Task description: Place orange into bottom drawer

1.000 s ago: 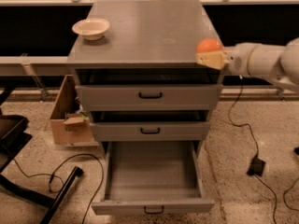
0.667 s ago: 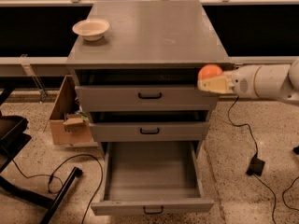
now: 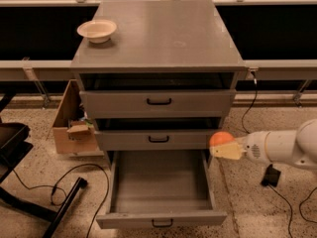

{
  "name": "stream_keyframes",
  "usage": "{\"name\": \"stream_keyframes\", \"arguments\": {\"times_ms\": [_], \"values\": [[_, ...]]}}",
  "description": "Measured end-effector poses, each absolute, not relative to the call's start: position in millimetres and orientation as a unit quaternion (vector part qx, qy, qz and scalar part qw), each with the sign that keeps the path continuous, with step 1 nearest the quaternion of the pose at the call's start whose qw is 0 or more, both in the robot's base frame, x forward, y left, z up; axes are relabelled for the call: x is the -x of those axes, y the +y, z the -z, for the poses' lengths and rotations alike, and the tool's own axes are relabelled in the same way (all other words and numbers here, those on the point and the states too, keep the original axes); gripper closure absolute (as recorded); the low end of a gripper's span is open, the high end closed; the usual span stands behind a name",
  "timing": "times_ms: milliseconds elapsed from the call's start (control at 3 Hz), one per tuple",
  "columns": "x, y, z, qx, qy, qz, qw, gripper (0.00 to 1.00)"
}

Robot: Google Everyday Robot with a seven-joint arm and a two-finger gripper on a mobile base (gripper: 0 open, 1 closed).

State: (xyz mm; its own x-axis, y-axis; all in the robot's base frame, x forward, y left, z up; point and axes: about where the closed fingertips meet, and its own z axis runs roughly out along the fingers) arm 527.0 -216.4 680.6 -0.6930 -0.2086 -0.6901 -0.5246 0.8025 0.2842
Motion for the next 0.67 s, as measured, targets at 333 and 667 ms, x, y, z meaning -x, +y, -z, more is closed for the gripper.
{"name": "stream_keyframes", "arguments": {"times_ms": [333, 667], "values": [[-527.4, -224.2, -629.4, 0.175, 0.895, -0.229, 0.34, 1.0], [-537.0, -228.9, -627.5, 0.164, 0.894, -0.22, 0.354, 1.0]]}}
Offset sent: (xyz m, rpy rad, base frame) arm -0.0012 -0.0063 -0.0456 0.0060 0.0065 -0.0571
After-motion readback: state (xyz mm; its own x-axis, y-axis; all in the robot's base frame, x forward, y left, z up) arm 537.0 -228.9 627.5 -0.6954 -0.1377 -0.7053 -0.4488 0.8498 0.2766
